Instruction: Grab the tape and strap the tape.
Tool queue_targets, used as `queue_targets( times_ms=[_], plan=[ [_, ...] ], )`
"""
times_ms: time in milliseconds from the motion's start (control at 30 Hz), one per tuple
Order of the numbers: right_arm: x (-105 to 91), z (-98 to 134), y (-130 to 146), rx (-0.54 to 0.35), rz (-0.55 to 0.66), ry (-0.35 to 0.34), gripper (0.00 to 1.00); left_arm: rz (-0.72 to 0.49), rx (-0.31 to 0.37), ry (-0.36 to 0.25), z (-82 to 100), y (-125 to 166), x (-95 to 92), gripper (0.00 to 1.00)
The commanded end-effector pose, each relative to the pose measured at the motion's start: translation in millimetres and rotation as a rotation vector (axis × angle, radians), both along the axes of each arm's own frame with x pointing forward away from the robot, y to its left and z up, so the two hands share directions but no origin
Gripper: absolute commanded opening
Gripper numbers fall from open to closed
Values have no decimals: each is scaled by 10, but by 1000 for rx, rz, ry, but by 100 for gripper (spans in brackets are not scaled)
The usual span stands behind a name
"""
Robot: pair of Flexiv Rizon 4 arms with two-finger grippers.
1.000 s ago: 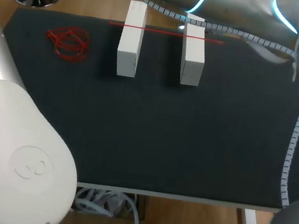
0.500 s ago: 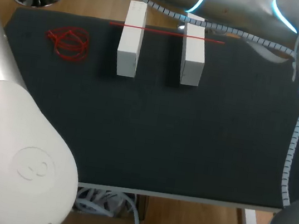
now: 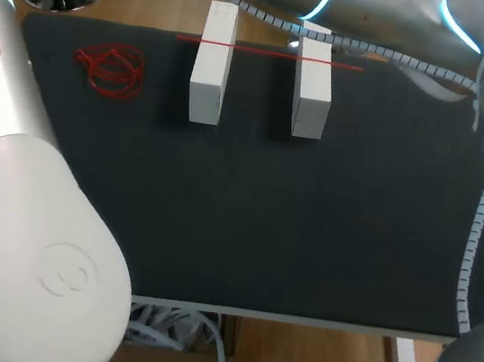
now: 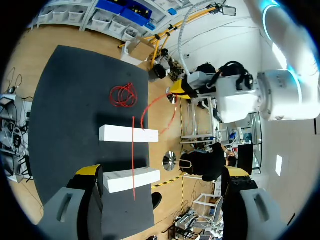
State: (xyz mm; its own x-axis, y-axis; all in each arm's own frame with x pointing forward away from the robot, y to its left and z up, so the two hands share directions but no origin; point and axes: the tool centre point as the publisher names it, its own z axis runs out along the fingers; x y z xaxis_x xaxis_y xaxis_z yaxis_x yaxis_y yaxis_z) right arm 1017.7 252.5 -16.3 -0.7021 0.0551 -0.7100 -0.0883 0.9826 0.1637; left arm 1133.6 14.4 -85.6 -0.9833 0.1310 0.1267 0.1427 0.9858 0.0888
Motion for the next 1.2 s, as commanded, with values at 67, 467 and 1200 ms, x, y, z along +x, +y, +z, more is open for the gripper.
queue_targets(
  times_ms=[67, 467, 1200],
  plan=[
    [5, 11, -13, -1, 3, 4, 100, 48, 26, 60, -37, 223, 162, 0],
    [5, 11, -13, -1, 3, 4, 100, 131, 87, 59, -31, 689, 249, 0],
    [5, 11, -13, -1, 3, 4, 100, 147, 105, 30, -24, 828, 223, 100]
  ],
)
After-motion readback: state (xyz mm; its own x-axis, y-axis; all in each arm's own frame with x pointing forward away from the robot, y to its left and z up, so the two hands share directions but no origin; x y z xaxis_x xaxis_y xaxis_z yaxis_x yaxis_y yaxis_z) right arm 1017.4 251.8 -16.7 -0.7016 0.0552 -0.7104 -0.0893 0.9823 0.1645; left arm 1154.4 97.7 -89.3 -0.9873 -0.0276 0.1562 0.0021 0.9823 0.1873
